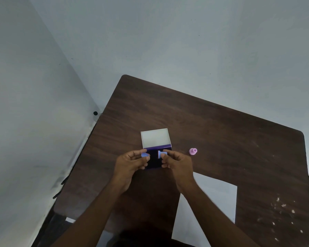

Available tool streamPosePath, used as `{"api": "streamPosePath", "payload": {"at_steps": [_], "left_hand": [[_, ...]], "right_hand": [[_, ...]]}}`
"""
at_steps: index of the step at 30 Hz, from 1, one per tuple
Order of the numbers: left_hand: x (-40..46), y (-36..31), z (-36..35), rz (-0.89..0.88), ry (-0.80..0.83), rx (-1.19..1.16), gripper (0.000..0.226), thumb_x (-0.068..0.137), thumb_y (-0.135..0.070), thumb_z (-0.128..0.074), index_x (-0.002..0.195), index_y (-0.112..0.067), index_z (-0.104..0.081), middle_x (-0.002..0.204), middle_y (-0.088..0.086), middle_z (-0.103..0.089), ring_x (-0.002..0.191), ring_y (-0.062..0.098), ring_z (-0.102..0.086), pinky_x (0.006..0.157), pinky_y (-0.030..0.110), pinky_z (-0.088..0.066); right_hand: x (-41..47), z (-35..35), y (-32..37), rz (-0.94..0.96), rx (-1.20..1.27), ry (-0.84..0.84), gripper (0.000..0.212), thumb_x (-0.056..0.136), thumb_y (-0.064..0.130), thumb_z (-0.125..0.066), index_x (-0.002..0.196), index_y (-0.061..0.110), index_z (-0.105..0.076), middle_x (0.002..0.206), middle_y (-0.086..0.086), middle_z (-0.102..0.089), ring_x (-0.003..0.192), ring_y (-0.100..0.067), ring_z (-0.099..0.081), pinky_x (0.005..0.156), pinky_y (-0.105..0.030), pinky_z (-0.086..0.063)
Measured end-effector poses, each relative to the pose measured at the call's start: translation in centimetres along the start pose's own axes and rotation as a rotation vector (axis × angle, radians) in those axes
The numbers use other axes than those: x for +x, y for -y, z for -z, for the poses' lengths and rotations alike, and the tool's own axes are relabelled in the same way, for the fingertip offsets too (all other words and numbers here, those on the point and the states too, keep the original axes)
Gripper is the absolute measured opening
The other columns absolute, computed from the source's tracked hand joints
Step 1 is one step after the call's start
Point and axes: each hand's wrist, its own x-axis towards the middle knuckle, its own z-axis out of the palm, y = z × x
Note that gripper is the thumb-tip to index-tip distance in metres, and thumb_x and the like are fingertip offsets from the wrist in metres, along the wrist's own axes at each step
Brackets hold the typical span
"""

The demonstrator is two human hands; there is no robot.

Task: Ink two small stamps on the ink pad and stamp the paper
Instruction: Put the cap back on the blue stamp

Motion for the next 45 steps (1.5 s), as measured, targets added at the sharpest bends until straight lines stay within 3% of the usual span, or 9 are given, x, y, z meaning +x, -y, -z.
{"api": "streamPosePath", "payload": {"at_steps": [4,8,10,14,24,30,33,39,45], "left_hand": [[0.1,0.0,0.4,-0.115,0.052,0.272,0.033,0.088,-0.029,-0.065,0.121,-0.029,-0.064,0.085,-0.004,-0.073,0.066,0.002,-0.059,0.061,0.016,-0.051],[0.1,-0.4,0.2,-0.192,0.104,0.366,0.038,0.091,-0.022,-0.062,0.128,-0.027,-0.058,0.107,-0.016,-0.068,0.095,-0.007,-0.063,0.071,0.009,-0.051],[0.0,-0.5,-0.1,-0.169,0.082,0.337,0.039,0.087,-0.021,-0.067,0.125,-0.027,-0.060,0.103,-0.015,-0.071,0.098,-0.005,-0.065,0.072,0.009,-0.051],[0.1,-0.3,-0.4,-0.173,0.051,0.341,0.029,0.082,-0.017,-0.072,0.108,-0.029,-0.067,0.090,-0.015,-0.075,0.091,0.002,-0.070,0.068,0.009,-0.052],[0.1,-0.4,-0.8,-0.207,0.050,0.380,0.030,0.080,-0.018,-0.074,0.110,-0.020,-0.070,0.087,-0.018,-0.075,0.088,-0.001,-0.070,0.073,0.009,-0.051],[0.1,-0.5,-0.7,-0.211,0.050,0.404,0.029,0.080,-0.021,-0.074,0.108,-0.023,-0.071,0.094,-0.014,-0.074,0.090,-0.001,-0.069,0.076,0.011,-0.053],[0.2,-0.5,-0.6,-0.206,0.057,0.404,0.028,0.079,-0.018,-0.074,0.107,-0.023,-0.071,0.092,-0.017,-0.072,0.090,-0.003,-0.068,0.073,0.007,-0.050],[0.3,-1.1,-0.6,-0.202,0.097,0.406,0.029,0.075,-0.007,-0.077,0.097,-0.025,-0.072,0.078,-0.025,-0.073,0.082,-0.004,-0.069,0.068,0.005,-0.049],[0.3,-1.3,-0.5,-0.214,0.109,0.381,0.029,0.074,-0.005,-0.077,0.095,-0.023,-0.072,0.081,-0.024,-0.074,0.081,-0.001,-0.070,0.066,0.006,-0.050]], "right_hand": [[0.0,-0.1,0.0,-0.010,0.008,0.003,0.021,0.081,0.017,-0.073,0.101,0.012,-0.073,0.088,-0.002,-0.075,0.071,-0.016,-0.072,0.062,-0.022,-0.059],[-0.1,-0.3,-0.1,-0.011,0.010,0.015,0.021,0.080,0.017,-0.073,0.101,0.013,-0.073,0.088,-0.001,-0.075,0.072,-0.017,-0.072,0.062,-0.023,-0.059],[-0.1,-0.4,-0.1,-0.014,0.006,0.015,0.020,0.080,0.017,-0.074,0.100,0.014,-0.073,0.086,0.001,-0.076,0.071,-0.017,-0.072,0.062,-0.022,-0.059],[0.0,-0.6,0.0,-0.033,-0.001,0.029,0.020,0.079,0.016,-0.074,0.099,0.014,-0.072,0.082,0.002,-0.076,0.070,-0.016,-0.073,0.061,-0.022,-0.058],[0.1,-1.0,0.1,-0.049,-0.016,0.052,0.025,0.079,0.017,-0.074,0.104,0.011,-0.072,0.086,-0.003,-0.076,0.071,-0.020,-0.073,0.070,-0.031,-0.061],[0.1,-1.0,-0.1,-0.028,-0.048,0.064,0.029,0.079,0.018,-0.075,0.108,0.013,-0.071,0.093,-0.003,-0.075,0.073,-0.014,-0.073,0.070,-0.024,-0.060],[0.2,-0.7,-0.2,-0.025,-0.058,0.085,0.031,0.078,0.016,-0.075,0.109,0.012,-0.071,0.095,-0.004,-0.075,0.075,-0.014,-0.073,0.073,-0.026,-0.060],[0.5,-0.4,0.3,-0.039,-0.102,0.113,0.030,0.079,0.015,-0.074,0.107,0.007,-0.071,0.091,-0.012,-0.074,0.064,-0.012,-0.071,0.064,-0.018,-0.058],[0.3,-0.5,0.6,-0.048,-0.077,0.112,0.025,0.078,0.015,-0.075,0.102,0.010,-0.072,0.082,-0.002,-0.074,0.065,-0.012,-0.072,0.062,-0.017,-0.058]]}}
